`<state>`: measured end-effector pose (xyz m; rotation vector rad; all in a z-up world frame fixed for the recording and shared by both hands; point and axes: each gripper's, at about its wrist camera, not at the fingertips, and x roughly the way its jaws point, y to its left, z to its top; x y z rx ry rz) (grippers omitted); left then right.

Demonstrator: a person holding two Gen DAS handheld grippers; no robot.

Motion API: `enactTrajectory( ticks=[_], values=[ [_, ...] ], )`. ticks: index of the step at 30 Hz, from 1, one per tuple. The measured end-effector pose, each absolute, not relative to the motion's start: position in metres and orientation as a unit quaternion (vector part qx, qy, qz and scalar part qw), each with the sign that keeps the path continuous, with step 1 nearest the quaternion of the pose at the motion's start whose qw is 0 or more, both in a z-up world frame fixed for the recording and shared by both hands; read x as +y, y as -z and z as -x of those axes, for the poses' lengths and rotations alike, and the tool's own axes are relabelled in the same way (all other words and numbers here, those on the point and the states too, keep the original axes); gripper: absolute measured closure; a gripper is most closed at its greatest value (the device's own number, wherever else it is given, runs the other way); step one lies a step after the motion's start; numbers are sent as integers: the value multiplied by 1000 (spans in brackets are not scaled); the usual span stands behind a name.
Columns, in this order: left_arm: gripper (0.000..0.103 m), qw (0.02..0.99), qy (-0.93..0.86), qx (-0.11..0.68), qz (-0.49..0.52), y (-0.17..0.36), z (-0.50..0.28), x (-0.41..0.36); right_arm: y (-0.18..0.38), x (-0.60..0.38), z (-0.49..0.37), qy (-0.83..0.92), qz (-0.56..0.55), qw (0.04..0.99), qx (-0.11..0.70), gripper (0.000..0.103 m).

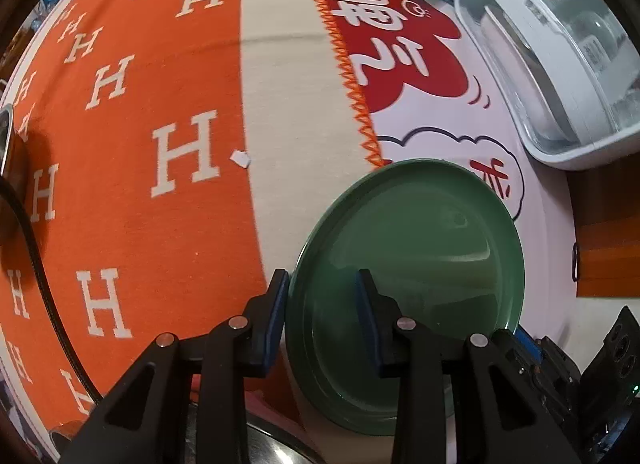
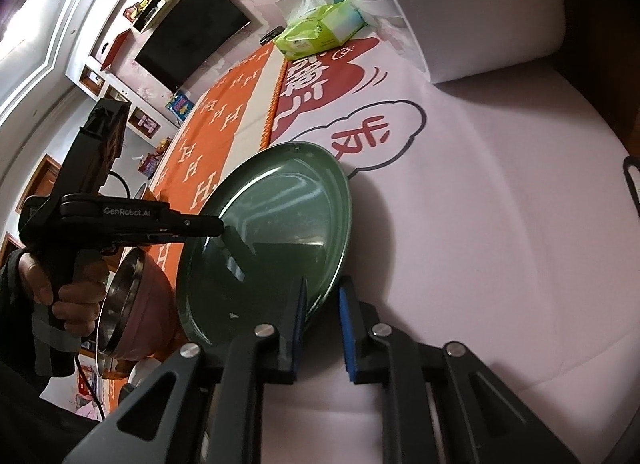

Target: Organize plates and bowls

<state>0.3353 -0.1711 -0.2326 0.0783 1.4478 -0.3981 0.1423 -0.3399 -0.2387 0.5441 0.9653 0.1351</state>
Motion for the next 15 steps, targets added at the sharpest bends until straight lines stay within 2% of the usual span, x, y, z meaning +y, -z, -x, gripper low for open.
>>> enactTrajectory(
  ticks=[15],
  values=[
    [71, 739, 227, 634, -35, 200, -300, -199, 215, -362, -115, -11, -266, 863, 430, 88]
  ],
)
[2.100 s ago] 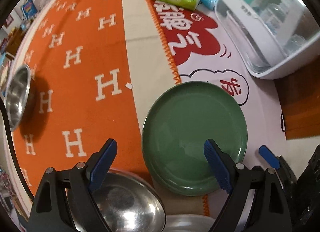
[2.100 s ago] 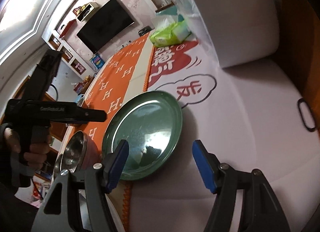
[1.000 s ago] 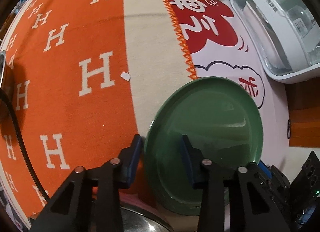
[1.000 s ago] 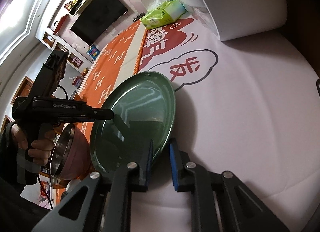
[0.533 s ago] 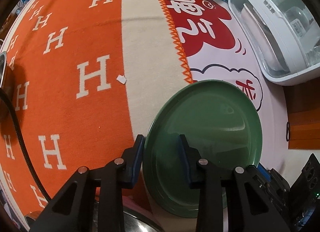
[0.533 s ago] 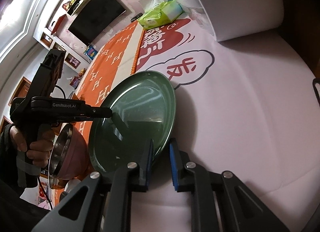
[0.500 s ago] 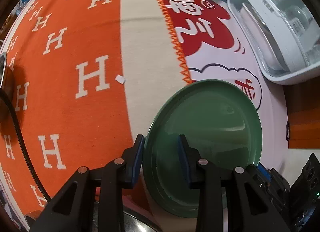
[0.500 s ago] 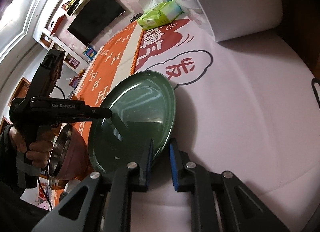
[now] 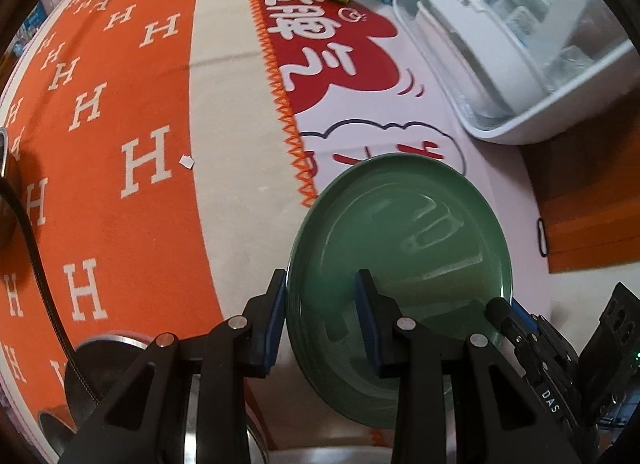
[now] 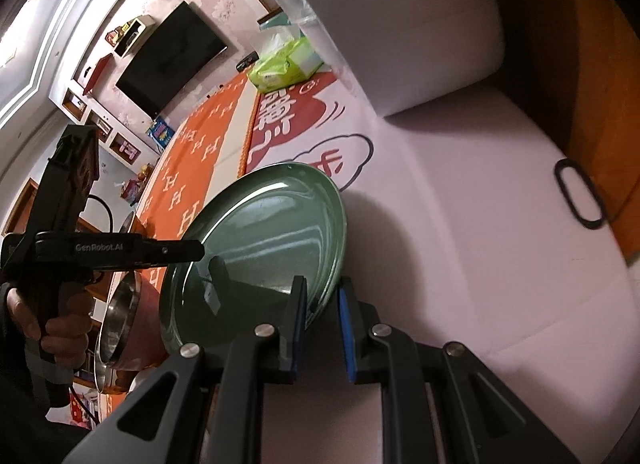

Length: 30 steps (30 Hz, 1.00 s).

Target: Organize plates and bowls

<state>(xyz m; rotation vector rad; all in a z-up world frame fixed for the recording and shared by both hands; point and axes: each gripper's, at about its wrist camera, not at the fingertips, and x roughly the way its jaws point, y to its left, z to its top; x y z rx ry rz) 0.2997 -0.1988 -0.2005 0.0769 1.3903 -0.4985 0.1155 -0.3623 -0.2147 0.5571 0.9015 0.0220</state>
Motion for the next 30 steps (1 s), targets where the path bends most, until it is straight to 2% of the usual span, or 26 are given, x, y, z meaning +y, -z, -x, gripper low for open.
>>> enactTrajectory(
  ticks=[30],
  values=[
    [71, 788, 243, 565, -34, 116, -180, -147, 152, -337, -35, -39, -202, 910, 361, 88]
  ],
)
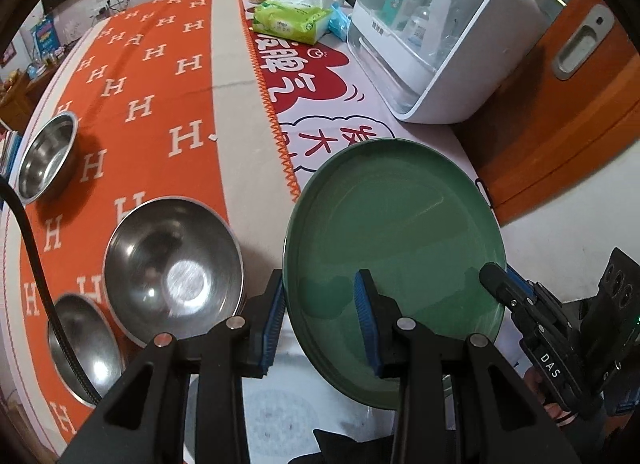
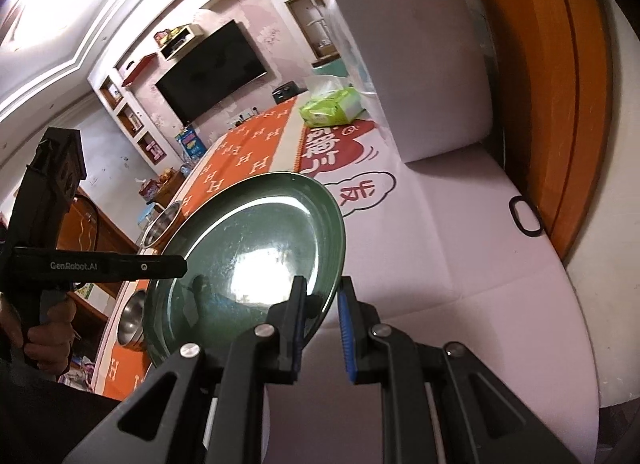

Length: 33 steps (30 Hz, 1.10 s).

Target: Organize plates and bowls

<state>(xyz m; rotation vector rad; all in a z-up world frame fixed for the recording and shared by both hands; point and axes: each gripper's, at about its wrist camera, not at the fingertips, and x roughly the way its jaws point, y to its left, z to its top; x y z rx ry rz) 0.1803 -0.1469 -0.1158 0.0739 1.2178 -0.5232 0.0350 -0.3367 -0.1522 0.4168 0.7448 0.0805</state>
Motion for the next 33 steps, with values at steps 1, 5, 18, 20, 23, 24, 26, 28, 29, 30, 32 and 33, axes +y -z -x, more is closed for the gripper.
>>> enactTrajectory(
  ticks=[1, 5, 18, 20, 23, 24, 26, 28, 29, 30, 32, 33],
  values=[
    [71, 790, 242, 563, -32, 114, -176, -144, 151, -335, -33, -42, -199, 911, 360, 88],
    [71, 797, 235, 556, -20, 109, -162, -130, 143, -324, -23, -56, -180, 916, 355, 88],
    [71, 795, 207, 571, 2, 120, -115, -92, 139, -291, 4, -87, -140, 914, 372, 88],
    [71, 793, 202, 575, 3, 122, -110, -89, 140, -287, 6, -93, -134, 911, 378, 88],
    [71, 790, 193, 582, 5, 128, -103, -82, 141, -281, 8, -100, -125, 908, 387, 88],
    [71, 789, 191, 584, 6, 129, -102, -80, 142, -279, 9, -103, -121, 907, 391, 88],
    [71, 788, 185, 587, 8, 133, -98, -76, 145, -274, 12, -110, -113, 903, 399, 88],
    [71, 786, 179, 592, 11, 138, -96, -71, 147, -270, 13, -114, -106, 900, 406, 87],
    [71, 785, 177, 594, 11, 140, -95, -70, 149, -267, 14, -118, -100, 898, 413, 87],
    [71, 784, 171, 597, 13, 143, -94, -67, 151, -265, 14, -121, -95, 896, 417, 87],
    [71, 782, 164, 601, 14, 147, -93, -64, 154, -260, 13, -128, -86, 892, 426, 87],
    [71, 780, 159, 605, 16, 150, -92, -61, 154, -258, 14, -131, -82, 890, 429, 87]
  ],
)
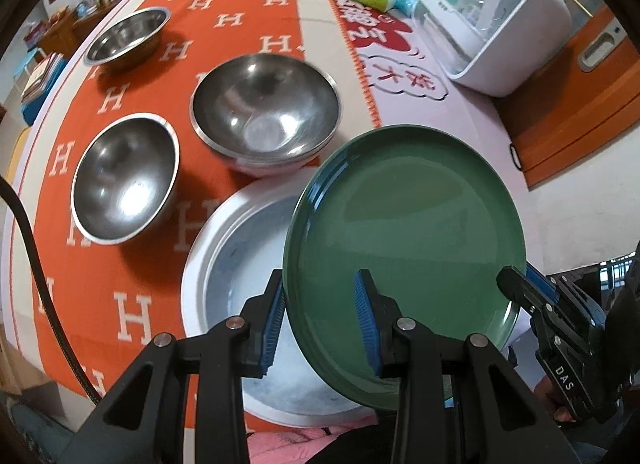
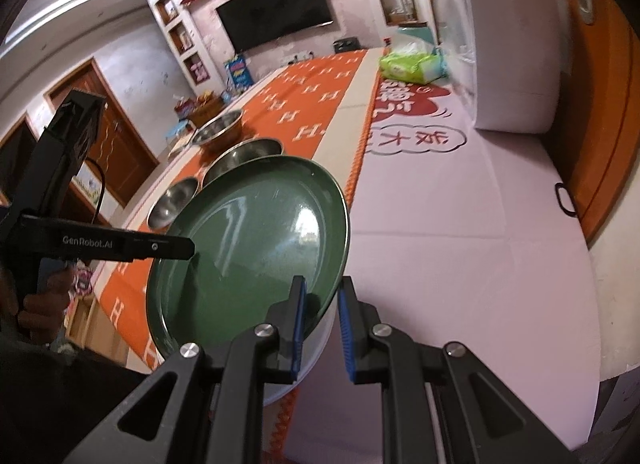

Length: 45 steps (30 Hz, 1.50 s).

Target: Organize plates and bowls

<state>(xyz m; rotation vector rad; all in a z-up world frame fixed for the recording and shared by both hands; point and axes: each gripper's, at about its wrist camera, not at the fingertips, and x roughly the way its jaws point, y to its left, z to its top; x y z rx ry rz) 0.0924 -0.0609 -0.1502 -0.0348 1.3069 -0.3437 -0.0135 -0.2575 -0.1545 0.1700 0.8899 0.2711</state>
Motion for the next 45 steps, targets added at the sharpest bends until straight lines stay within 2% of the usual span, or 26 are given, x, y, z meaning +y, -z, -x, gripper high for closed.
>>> enactTrajectory(
  ticks=[22, 45],
  values=[
    [70, 753, 94, 650, 34, 191, -86, -19, 187, -206, 6, -192, 21, 848, 493, 84],
    [66, 738, 124, 664, 14, 202, -96, -30, 192, -202, -3, -159, 18, 846, 508, 83]
  ],
)
